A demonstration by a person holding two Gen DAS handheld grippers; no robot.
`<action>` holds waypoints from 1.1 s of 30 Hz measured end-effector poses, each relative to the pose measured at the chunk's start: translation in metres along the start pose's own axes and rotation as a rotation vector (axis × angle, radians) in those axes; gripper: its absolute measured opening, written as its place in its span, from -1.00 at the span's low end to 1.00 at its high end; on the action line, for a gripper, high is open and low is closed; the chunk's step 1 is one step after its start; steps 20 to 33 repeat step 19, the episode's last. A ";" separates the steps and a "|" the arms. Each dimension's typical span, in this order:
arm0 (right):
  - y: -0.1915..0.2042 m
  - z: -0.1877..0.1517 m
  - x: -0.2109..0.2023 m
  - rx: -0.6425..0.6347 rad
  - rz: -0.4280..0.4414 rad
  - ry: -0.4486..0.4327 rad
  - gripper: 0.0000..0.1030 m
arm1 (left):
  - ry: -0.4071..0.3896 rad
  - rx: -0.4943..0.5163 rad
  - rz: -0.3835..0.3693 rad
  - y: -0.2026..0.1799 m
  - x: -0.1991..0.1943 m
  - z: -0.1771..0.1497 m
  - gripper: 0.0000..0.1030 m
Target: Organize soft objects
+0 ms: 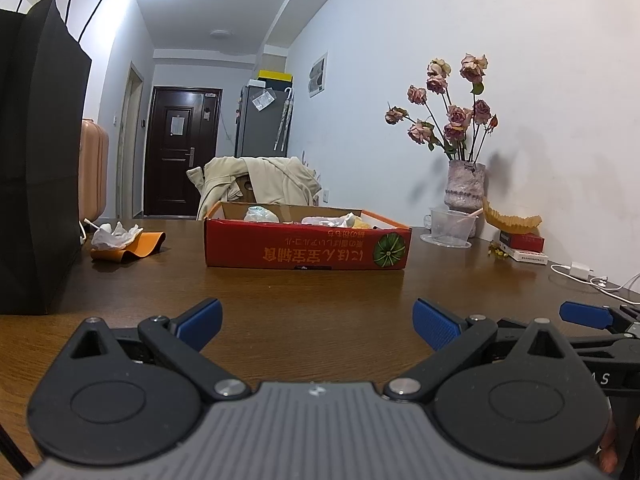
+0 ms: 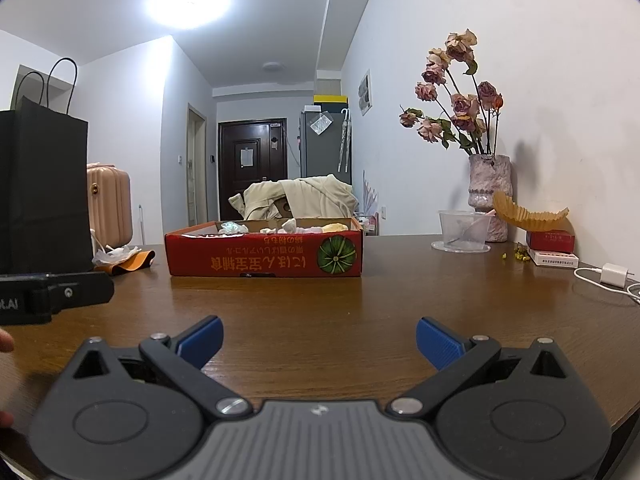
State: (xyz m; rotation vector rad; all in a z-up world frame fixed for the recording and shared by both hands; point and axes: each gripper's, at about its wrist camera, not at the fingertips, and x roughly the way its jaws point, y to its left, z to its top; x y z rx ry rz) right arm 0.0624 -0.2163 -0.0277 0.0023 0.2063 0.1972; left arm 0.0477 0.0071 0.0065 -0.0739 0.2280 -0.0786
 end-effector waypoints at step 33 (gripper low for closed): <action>0.002 0.003 0.003 0.011 -0.003 -0.016 1.00 | -0.014 -0.017 0.010 0.007 0.003 0.005 1.00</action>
